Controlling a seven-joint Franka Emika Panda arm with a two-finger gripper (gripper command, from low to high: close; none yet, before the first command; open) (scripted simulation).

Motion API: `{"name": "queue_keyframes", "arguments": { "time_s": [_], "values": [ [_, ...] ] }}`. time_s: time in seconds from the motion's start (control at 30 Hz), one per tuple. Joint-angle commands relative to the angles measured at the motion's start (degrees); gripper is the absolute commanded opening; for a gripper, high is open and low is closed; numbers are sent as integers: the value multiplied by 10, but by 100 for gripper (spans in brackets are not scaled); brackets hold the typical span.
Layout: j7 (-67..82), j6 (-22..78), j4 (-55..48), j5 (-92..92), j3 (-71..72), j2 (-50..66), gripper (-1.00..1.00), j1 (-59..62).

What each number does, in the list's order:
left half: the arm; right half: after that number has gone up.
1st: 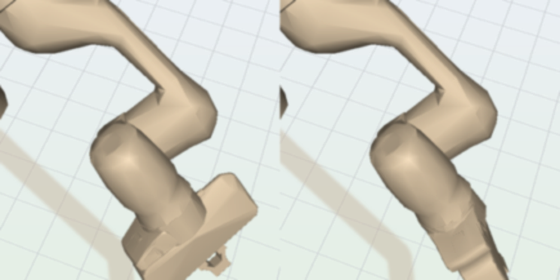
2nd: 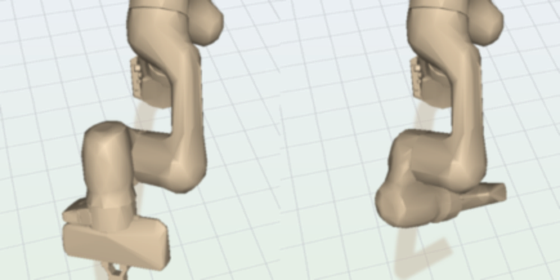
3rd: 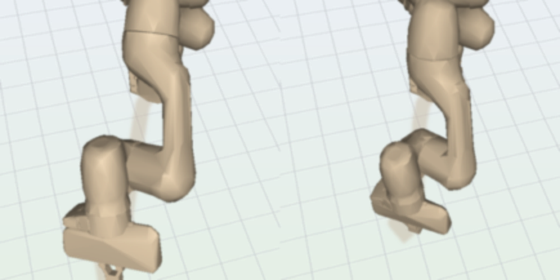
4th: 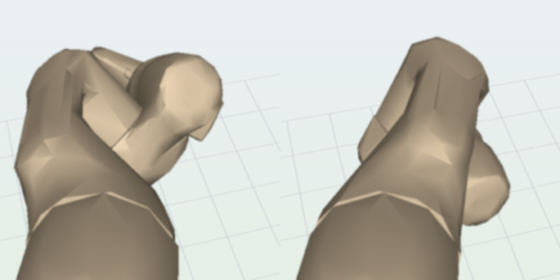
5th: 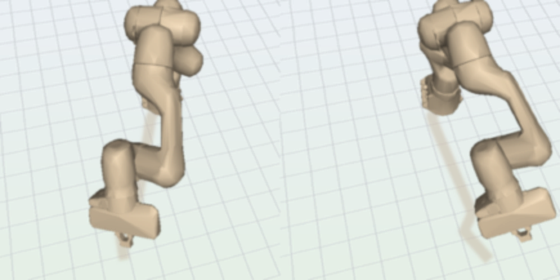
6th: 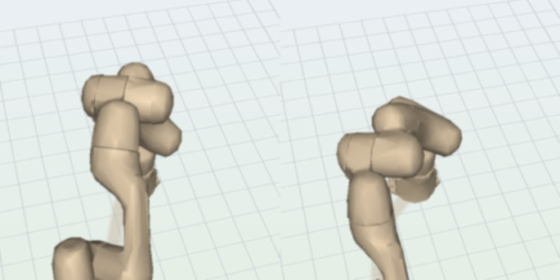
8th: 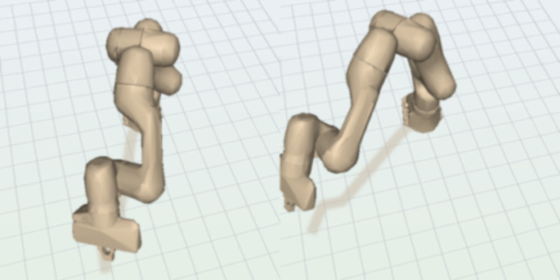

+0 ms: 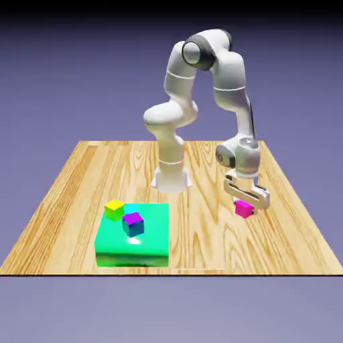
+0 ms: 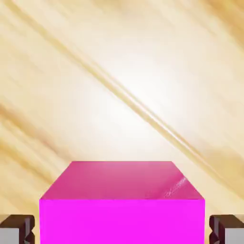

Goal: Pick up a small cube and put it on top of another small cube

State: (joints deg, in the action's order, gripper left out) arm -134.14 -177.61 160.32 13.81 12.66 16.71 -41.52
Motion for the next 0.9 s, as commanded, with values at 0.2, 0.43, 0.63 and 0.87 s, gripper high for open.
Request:
{"name": "queue_keyframes", "arguments": {
  "time_s": [0.2, 0.43, 0.63, 0.87],
  "values": [
    [2, 120, 26, 12, -22, -145, -100, -23],
    [73, 185, 4, -5, -52, -183, -100, 57],
    [179, 255, -34, -35, -92, -208, -100, 181],
    [303, 338, -79, -69, -139, -237, -100, 327]
  ]
}}
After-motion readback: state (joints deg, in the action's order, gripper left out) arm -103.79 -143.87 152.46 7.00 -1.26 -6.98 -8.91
